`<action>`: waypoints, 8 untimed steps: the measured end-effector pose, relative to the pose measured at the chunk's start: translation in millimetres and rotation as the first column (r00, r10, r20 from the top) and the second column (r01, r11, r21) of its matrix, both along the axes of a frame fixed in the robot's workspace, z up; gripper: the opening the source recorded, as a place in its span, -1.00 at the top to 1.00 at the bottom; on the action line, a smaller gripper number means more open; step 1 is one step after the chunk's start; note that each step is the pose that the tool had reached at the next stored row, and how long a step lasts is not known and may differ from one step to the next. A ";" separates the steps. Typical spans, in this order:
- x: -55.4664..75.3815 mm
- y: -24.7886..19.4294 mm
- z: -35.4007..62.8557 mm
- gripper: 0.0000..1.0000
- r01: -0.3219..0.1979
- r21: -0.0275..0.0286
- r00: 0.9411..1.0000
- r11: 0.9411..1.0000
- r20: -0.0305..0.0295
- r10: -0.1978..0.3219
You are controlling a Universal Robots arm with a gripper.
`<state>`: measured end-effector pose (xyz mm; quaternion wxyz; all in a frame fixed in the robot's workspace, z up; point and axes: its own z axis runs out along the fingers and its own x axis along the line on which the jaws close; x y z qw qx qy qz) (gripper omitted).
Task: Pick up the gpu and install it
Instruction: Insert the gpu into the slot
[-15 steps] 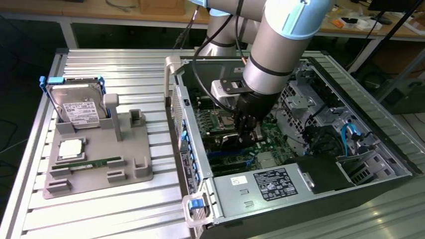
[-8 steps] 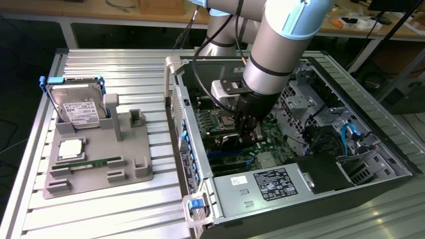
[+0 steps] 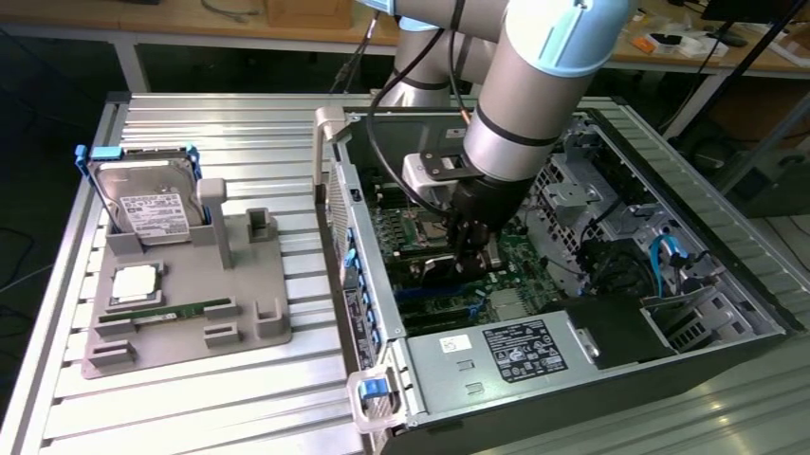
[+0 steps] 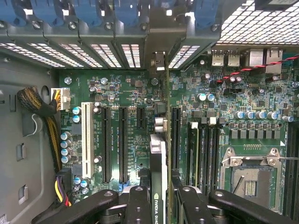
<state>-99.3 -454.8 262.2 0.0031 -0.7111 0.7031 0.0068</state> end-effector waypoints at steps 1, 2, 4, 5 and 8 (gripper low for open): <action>0.0 0.0 0.0 0.46 0.000 0.000 1.000 1.000 0.000 0.000; 0.0 0.0 0.0 0.46 0.000 0.000 1.000 1.000 0.000 0.000; 0.0 -0.1 -0.1 0.46 0.000 0.000 1.000 1.000 0.000 0.000; 0.0 -0.1 -0.4 0.46 0.000 0.000 1.000 1.000 0.000 0.000; 0.0 0.0 -1.8 0.46 0.000 0.000 1.000 1.000 0.000 0.000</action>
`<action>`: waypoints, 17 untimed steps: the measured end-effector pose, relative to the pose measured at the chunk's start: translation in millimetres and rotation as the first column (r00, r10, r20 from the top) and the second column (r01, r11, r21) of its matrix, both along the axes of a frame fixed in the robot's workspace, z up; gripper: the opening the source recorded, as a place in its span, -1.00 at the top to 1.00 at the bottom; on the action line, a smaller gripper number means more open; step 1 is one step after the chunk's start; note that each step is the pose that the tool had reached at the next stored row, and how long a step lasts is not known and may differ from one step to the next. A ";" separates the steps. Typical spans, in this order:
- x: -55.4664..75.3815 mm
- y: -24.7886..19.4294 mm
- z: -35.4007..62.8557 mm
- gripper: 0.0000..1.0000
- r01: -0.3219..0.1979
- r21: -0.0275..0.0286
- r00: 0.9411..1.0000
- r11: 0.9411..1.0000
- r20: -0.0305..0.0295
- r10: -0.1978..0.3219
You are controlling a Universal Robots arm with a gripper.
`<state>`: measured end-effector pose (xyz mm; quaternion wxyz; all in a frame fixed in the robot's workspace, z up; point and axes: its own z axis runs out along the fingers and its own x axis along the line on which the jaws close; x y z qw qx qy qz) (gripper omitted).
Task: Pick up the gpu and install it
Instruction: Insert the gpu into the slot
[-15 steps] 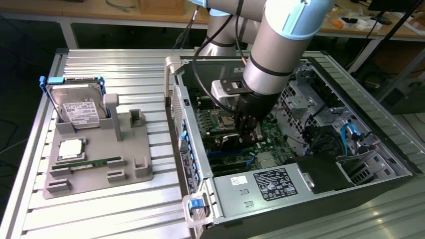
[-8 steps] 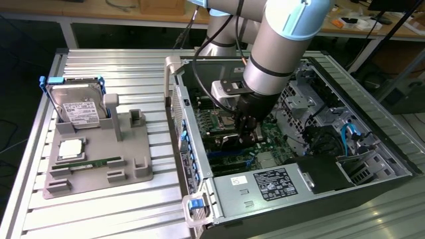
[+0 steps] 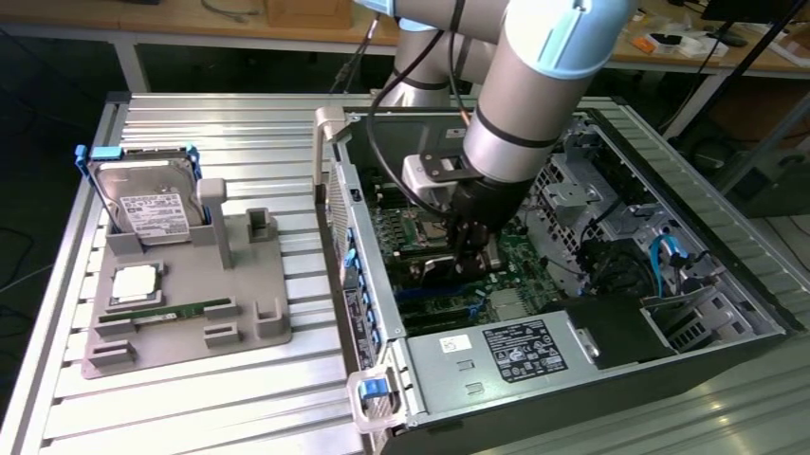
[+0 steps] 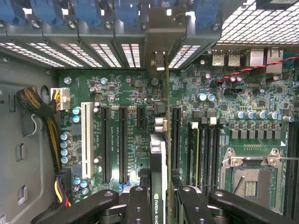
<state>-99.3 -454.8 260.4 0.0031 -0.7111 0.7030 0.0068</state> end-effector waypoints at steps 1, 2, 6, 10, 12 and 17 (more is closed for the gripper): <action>0.0 0.0 -0.3 0.46 0.000 0.000 1.000 1.000 0.000 0.000; 0.0 0.0 -0.7 0.46 0.000 0.000 1.000 1.000 0.000 0.000; 0.0 0.0 -2.3 0.46 0.000 -0.001 1.000 1.000 0.000 0.000; 0.0 0.0 -4.3 0.46 0.000 0.000 1.000 1.000 0.000 0.000; 0.0 -0.1 -5.3 0.46 0.000 -0.001 1.000 1.000 0.000 0.000; 0.0 0.0 -5.5 0.46 0.000 0.000 1.000 1.000 0.000 0.000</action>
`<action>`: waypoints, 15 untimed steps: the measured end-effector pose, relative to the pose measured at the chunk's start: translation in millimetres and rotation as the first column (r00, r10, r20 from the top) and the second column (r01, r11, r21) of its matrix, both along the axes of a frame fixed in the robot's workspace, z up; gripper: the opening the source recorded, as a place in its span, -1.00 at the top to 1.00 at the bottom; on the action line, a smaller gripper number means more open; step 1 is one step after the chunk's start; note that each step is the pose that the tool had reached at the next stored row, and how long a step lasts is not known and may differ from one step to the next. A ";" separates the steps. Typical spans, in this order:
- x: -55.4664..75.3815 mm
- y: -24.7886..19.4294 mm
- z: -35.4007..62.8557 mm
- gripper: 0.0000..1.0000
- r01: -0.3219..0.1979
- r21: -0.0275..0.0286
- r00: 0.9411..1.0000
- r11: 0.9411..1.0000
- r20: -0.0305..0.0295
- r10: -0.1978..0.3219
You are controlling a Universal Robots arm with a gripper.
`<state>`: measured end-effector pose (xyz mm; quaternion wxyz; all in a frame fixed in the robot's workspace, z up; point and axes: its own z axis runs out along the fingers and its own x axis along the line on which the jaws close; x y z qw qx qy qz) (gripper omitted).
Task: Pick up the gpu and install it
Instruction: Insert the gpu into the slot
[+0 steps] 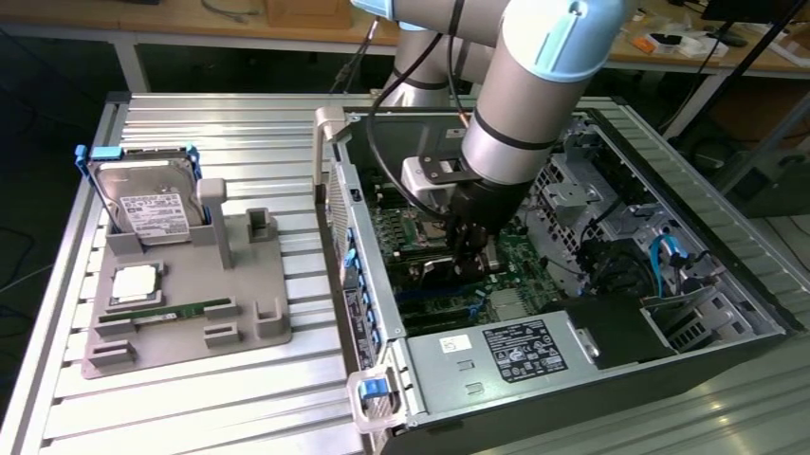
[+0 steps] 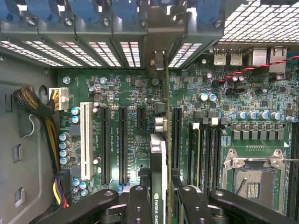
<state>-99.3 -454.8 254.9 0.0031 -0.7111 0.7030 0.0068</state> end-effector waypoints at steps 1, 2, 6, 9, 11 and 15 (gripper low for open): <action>0.0 0.0 0.7 0.46 0.000 0.000 1.000 1.000 0.000 0.000; 0.0 0.1 2.2 0.46 0.000 0.002 1.000 1.000 0.001 0.000; 0.0 0.0 9.2 0.46 0.000 0.000 1.000 1.000 0.000 0.000; 0.0 0.0 9.6 0.46 0.000 0.000 1.000 1.000 0.000 0.000; 0.0 0.0 9.7 0.46 0.000 0.000 1.000 1.000 0.000 0.000; 0.4 -0.1 9.7 0.46 0.000 0.000 1.000 1.000 0.000 0.000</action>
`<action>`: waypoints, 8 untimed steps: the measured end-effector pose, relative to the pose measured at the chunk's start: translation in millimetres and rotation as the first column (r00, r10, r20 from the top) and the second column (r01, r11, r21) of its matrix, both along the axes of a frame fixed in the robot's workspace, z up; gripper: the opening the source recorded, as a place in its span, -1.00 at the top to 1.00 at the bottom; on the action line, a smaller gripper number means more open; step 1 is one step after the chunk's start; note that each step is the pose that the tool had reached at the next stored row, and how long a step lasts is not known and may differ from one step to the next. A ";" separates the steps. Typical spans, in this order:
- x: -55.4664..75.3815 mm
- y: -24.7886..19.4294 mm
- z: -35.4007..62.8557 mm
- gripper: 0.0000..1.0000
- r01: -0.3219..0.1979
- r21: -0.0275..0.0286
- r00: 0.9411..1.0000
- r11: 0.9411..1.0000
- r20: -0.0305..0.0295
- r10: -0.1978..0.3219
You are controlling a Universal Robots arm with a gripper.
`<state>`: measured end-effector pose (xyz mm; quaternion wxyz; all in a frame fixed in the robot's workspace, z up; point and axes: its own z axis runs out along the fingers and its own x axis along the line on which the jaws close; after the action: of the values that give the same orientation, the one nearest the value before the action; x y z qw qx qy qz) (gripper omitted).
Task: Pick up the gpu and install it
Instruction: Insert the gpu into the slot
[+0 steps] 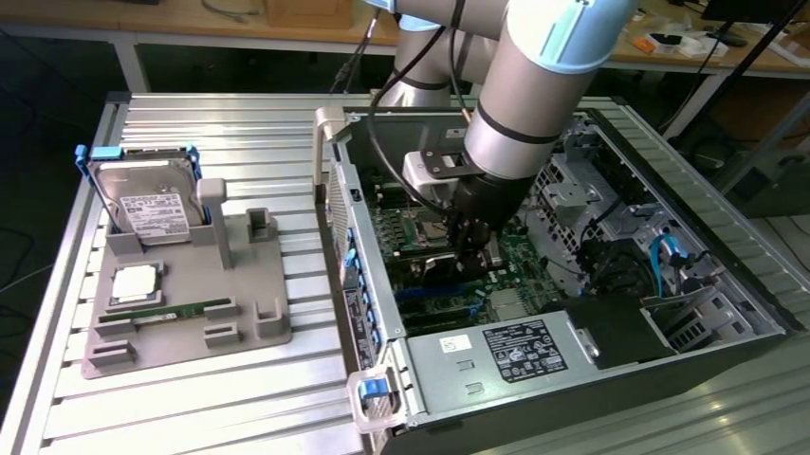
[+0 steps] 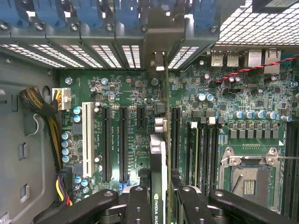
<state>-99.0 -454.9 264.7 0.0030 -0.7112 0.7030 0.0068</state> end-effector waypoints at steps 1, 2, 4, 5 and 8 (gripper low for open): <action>1.0 0.0 0.1 0.46 0.000 0.000 1.000 1.000 0.000 0.000; 2.2 0.0 0.1 0.46 0.000 0.000 1.000 1.000 0.000 0.000; 4.8 0.0 0.0 0.46 0.000 0.000 1.000 1.000 0.000 0.000; 5.9 0.0 0.0 0.46 0.000 0.000 1.000 1.000 0.000 0.000; 8.7 0.0 0.0 0.46 0.000 0.000 1.000 1.000 0.000 0.000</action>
<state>-90.3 -454.9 264.7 0.0031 -0.7111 0.7030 0.0068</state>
